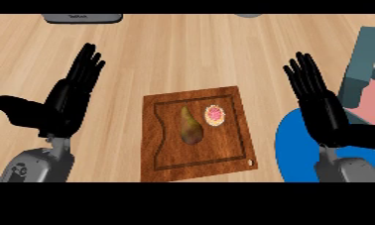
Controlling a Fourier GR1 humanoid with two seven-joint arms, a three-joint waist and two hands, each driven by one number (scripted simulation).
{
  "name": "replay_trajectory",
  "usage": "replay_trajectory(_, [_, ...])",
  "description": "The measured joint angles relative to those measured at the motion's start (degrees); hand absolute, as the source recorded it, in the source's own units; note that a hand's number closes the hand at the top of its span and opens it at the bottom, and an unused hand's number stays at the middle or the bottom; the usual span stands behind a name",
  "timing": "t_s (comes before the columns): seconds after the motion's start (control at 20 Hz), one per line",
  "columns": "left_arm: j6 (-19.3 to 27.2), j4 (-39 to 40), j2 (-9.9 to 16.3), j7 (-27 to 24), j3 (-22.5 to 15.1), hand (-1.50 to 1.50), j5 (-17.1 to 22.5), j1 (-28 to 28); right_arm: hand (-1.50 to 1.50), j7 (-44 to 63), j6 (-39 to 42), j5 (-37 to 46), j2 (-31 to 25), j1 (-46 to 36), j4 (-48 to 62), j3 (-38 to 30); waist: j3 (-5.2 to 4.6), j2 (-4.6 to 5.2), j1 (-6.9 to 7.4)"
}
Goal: Pick the pear from the cutting board and place it in the cardboard box
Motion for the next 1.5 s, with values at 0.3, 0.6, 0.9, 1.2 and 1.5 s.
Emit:
replay_trajectory(0.3, [-1.4,5.8,6.1,-2.0,-1.0,0.00,-8.1,2.1,-1.50,-4.7,-2.9,10.7,-7.1,4.8,-4.1,-1.6,0.26,-0.59,-1.13])
replay_trajectory(0.6, [-1.7,9.5,8.6,-4.1,-2.5,0.00,-12.5,5.4,-1.50,-12.3,-17.4,22.3,-6.1,12.3,-4.6,-6.0,0.48,-0.82,-2.52])
replay_trajectory(0.9, [-2.0,12.2,8.5,-6.3,-3.9,0.00,-15.2,5.7,-1.50,-12.7,-22.7,40.9,-9.7,20.9,-12.7,2.5,0.16,-0.73,-1.50])
replay_trajectory(1.2, [-1.8,13.8,7.8,-7.3,-4.6,0.00,-16.6,5.3,-1.50,4.3,-20.4,58.7,-13.6,27.2,-24.5,10.6,-0.09,-0.68,-1.05])
replay_trajectory(1.5, [-2.7,16.3,7.5,-8.6,-4.3,0.00,-16.8,3.6,-1.50,25.6,-9.7,73.1,-12.3,27.2,-36.5,20.2,-0.13,-0.47,-0.12])
